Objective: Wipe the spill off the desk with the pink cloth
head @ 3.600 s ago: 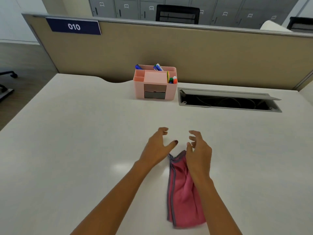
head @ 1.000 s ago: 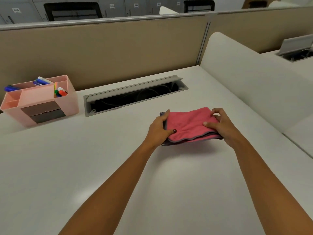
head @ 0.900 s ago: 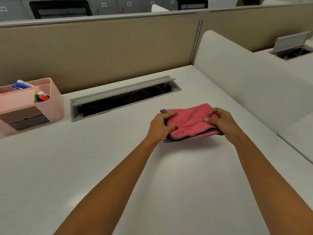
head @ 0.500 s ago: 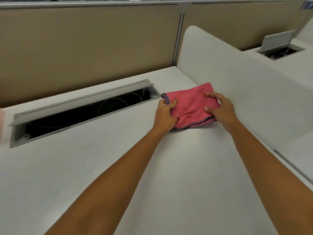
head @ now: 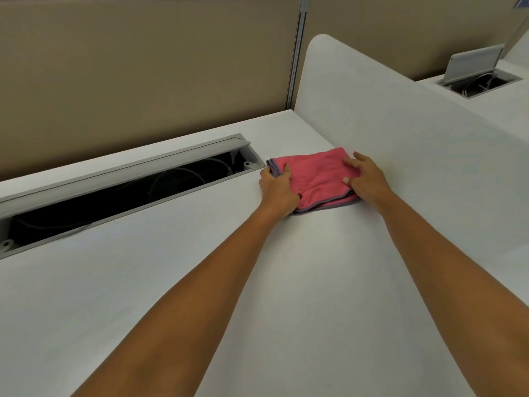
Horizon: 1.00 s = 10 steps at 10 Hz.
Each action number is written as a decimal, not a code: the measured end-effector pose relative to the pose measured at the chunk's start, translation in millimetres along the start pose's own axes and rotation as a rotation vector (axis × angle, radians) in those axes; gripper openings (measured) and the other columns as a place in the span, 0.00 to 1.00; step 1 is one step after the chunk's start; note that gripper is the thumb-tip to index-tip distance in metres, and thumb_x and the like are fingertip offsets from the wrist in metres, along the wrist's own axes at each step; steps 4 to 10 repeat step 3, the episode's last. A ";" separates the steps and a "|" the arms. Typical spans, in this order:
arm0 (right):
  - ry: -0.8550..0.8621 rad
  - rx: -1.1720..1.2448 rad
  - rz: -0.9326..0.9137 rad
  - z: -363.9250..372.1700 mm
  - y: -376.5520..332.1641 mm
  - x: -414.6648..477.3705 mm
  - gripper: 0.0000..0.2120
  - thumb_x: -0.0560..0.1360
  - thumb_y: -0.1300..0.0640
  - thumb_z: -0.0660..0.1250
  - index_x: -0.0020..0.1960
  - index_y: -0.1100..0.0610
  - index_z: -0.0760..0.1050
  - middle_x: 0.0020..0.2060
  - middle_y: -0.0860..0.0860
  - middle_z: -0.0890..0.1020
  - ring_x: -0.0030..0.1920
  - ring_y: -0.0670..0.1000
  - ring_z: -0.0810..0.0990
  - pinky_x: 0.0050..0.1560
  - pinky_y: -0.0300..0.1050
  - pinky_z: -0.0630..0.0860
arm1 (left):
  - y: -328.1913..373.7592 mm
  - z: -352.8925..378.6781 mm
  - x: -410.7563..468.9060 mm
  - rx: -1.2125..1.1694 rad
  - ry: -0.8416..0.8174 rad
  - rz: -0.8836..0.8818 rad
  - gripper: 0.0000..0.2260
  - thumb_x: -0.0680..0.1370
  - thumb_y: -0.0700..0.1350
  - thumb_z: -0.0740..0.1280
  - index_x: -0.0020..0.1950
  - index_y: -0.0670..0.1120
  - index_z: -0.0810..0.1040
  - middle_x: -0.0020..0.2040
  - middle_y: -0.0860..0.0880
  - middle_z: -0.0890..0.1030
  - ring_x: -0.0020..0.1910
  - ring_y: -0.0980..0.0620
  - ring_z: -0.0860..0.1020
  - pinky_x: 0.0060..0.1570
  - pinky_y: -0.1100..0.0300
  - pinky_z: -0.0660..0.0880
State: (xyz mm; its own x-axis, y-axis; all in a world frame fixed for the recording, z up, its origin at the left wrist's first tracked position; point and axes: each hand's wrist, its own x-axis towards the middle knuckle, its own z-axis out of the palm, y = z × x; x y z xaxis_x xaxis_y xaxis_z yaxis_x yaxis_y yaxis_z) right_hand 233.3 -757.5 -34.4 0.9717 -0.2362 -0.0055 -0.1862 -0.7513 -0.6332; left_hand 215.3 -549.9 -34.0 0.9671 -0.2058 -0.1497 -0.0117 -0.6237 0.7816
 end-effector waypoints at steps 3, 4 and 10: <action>0.425 -0.258 -0.045 26.3 -29.5 -59.9 0.23 0.76 0.69 0.58 0.71 0.64 0.64 0.70 0.60 0.69 0.68 0.61 0.66 0.67 0.53 0.62 | -17.1 -5.9 -40.5 -0.165 0.254 0.102 0.37 0.72 0.45 0.72 0.74 0.46 0.55 0.74 0.41 0.54 0.72 0.41 0.57 0.69 0.51 0.60; 0.425 -0.258 -0.045 26.3 -29.5 -59.9 0.23 0.76 0.69 0.58 0.71 0.64 0.64 0.70 0.60 0.69 0.68 0.61 0.66 0.67 0.53 0.62 | -17.1 -5.9 -40.5 -0.165 0.254 0.102 0.37 0.72 0.45 0.72 0.74 0.46 0.55 0.74 0.41 0.54 0.72 0.41 0.57 0.69 0.51 0.60; 0.425 -0.258 -0.045 26.3 -29.5 -59.9 0.23 0.76 0.69 0.58 0.71 0.64 0.64 0.70 0.60 0.69 0.68 0.61 0.66 0.67 0.53 0.62 | -17.1 -5.9 -40.5 -0.165 0.254 0.102 0.37 0.72 0.45 0.72 0.74 0.46 0.55 0.74 0.41 0.54 0.72 0.41 0.57 0.69 0.51 0.60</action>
